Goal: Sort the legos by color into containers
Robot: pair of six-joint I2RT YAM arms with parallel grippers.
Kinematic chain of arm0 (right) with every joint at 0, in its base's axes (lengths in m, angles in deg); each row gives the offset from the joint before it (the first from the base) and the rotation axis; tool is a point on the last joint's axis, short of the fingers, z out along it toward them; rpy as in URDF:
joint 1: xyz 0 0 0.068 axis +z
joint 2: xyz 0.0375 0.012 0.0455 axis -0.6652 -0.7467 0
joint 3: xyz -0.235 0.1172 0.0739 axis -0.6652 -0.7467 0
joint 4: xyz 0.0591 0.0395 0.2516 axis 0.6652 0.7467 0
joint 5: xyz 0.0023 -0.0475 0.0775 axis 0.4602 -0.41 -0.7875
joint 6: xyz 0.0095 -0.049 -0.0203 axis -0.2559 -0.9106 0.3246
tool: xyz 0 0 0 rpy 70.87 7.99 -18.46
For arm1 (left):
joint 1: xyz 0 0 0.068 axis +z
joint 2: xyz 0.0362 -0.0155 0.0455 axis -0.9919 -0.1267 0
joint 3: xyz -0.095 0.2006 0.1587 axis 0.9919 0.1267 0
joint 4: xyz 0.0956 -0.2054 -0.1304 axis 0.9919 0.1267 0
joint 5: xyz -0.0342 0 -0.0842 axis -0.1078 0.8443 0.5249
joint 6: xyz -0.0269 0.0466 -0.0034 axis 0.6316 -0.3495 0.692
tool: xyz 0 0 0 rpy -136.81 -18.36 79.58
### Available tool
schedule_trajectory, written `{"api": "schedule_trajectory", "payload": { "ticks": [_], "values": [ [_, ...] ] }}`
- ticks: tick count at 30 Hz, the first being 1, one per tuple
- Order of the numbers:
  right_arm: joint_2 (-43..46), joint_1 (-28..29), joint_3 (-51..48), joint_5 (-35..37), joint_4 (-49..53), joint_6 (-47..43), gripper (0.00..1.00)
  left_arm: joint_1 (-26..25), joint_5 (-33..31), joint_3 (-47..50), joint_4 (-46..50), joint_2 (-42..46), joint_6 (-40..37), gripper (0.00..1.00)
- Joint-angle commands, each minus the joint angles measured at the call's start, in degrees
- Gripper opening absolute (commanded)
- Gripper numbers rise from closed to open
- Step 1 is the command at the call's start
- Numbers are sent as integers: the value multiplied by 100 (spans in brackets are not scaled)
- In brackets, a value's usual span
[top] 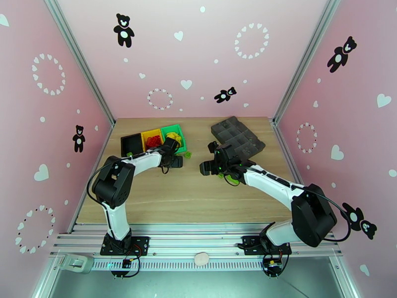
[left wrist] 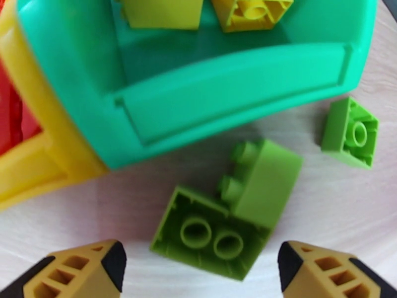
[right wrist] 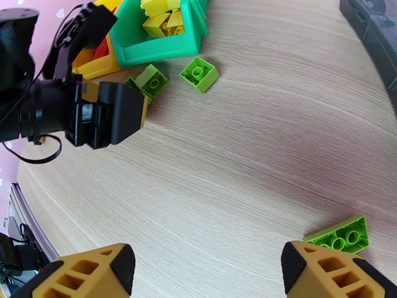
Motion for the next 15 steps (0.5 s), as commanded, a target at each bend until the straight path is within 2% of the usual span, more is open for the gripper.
{"api": "schedule_trajectory", "payload": {
  "ticks": [1, 6, 15],
  "values": [
    [187, -18, 18, 30, 79, -23, 83, -24, -168, -337, 150, -196, -266, 81],
    [223, -19, 18, 64, 107, -22, 83, -45, 132, -427, 49, -235, -399, 71],
    [209, -31, 78, 47, 104, -22, 83, -162, 126, -388, 88, -330, -429, 68]
  ]
}}
